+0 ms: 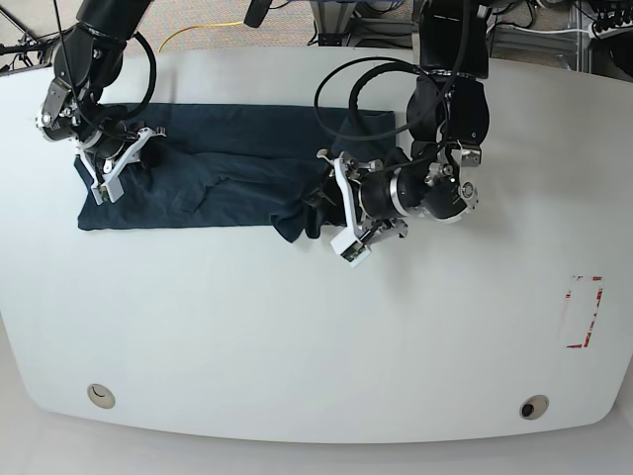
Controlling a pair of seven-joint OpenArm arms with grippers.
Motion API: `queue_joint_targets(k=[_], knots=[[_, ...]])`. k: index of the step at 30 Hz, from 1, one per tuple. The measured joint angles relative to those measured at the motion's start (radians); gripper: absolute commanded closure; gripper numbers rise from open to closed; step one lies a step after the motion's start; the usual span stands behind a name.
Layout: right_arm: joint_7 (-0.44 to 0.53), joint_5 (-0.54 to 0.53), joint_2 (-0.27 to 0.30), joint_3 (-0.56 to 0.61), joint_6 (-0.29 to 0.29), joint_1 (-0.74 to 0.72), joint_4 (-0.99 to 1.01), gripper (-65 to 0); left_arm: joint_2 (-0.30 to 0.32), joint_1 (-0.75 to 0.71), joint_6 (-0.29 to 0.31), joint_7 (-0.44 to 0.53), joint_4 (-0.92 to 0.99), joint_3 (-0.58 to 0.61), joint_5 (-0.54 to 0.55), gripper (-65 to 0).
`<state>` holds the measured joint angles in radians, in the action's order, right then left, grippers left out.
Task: Fold the T-shirt properly
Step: 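Lay the folded end down with the left gripper and smooth it flat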
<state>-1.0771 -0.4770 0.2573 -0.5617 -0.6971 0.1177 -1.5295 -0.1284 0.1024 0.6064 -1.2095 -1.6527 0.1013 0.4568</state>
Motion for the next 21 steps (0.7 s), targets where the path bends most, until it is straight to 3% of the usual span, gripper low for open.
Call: queue_joint_targets(k=[10, 13, 18, 21], knots=[[0.000, -0.001, 0.000, 0.001, 0.000, 0.000, 0.000, -8.1, -0.004, 0.024, 0.004, 0.002, -0.060, 0.090, 0.061, -37.4], [0.000, -0.001, 0.000, 0.001, 0.000, -0.003, 0.000, -8.1, 0.054, 0.021, 0.004, 0.002, -0.071, 0.090, 0.035, -37.1], [-0.006, 0.003, 0.000, 0.000, 0.000, -0.005, 0.000, -8.1, 0.156, -0.058, 0.004, -0.005, -0.080, 0.031, -0.009, -24.7], [-0.006, 0.001, 0.000, 0.000, 0.000, -0.006, 0.000, -8.1, 0.186, -0.095, 0.006, -0.022, -0.111, -0.035, -0.009, -24.0]])
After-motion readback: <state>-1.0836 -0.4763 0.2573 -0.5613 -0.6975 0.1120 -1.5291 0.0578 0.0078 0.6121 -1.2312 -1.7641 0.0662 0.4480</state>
